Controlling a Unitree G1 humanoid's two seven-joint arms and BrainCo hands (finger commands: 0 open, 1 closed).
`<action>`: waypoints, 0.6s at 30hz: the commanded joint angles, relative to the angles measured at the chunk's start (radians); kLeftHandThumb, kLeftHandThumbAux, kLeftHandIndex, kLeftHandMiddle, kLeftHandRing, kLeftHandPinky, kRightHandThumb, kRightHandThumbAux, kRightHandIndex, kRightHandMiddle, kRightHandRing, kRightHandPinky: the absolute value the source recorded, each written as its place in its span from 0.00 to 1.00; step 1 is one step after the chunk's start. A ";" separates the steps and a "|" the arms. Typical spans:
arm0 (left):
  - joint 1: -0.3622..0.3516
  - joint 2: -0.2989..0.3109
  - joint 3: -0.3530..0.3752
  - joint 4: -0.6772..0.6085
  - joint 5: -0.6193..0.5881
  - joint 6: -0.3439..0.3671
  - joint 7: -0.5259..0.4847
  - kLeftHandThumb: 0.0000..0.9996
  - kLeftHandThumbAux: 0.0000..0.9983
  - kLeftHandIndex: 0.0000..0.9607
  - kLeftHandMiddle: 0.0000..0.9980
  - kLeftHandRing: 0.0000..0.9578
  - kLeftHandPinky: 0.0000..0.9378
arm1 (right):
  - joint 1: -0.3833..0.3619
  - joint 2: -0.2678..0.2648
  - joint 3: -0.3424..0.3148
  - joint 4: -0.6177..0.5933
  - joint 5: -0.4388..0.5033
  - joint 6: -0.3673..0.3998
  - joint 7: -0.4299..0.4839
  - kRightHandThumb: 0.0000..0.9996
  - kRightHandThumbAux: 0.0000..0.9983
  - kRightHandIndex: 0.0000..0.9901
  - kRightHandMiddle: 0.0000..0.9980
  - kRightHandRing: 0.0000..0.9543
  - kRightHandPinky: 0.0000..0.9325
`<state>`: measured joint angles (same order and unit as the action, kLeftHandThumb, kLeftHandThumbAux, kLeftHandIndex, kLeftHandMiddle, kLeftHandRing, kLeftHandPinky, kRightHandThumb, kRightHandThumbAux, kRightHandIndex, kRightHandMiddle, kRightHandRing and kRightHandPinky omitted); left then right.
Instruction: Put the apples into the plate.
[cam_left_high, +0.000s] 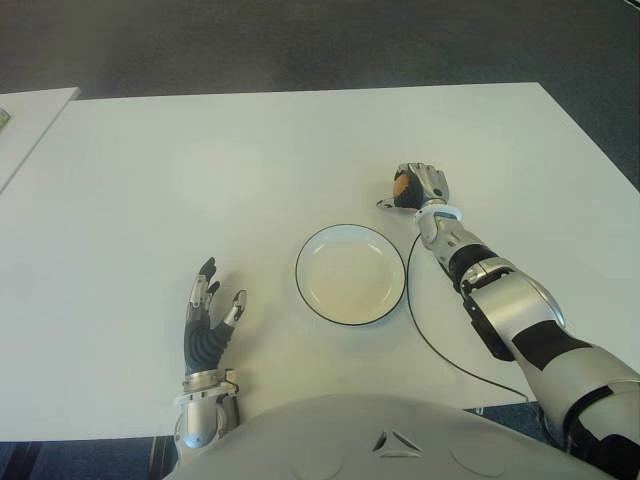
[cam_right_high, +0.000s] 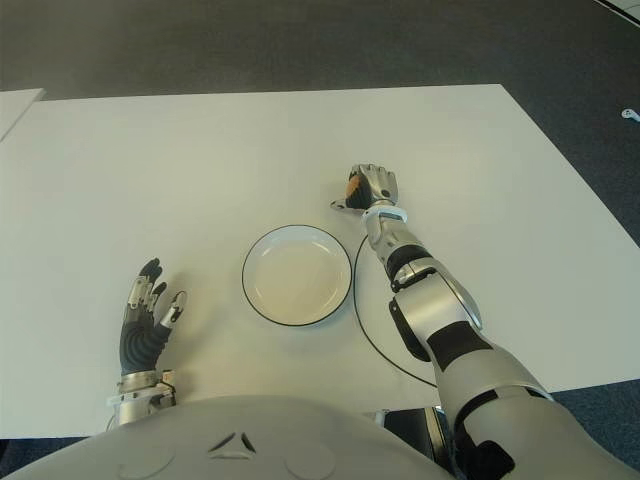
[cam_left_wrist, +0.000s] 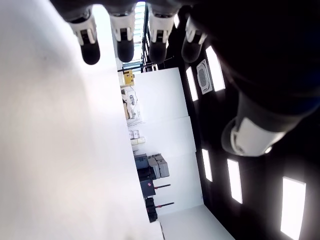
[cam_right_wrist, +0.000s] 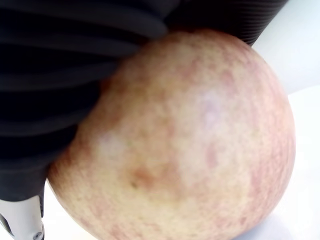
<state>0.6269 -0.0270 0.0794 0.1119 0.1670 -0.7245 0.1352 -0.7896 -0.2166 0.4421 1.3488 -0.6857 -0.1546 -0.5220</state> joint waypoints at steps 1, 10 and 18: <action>0.008 0.002 0.005 -0.003 0.004 0.026 0.011 0.10 0.62 0.06 0.03 0.01 0.00 | 0.077 0.023 -0.008 0.037 0.016 0.007 0.059 0.73 0.71 0.45 0.81 0.80 0.57; -0.005 0.002 0.002 0.002 0.003 0.030 0.010 0.10 0.62 0.06 0.03 0.02 0.01 | 0.074 0.026 -0.026 0.037 0.025 0.008 0.069 0.73 0.71 0.45 0.81 0.80 0.53; -0.022 -0.008 -0.003 0.012 0.012 0.032 0.020 0.11 0.62 0.07 0.04 0.03 0.02 | 0.069 0.018 -0.034 0.038 0.021 0.010 0.076 0.73 0.71 0.45 0.81 0.79 0.54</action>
<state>0.6106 -0.0307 0.0799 0.1095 0.1690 -0.7070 0.1392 -0.7900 -0.2168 0.4084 1.3473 -0.6769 -0.1575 -0.5064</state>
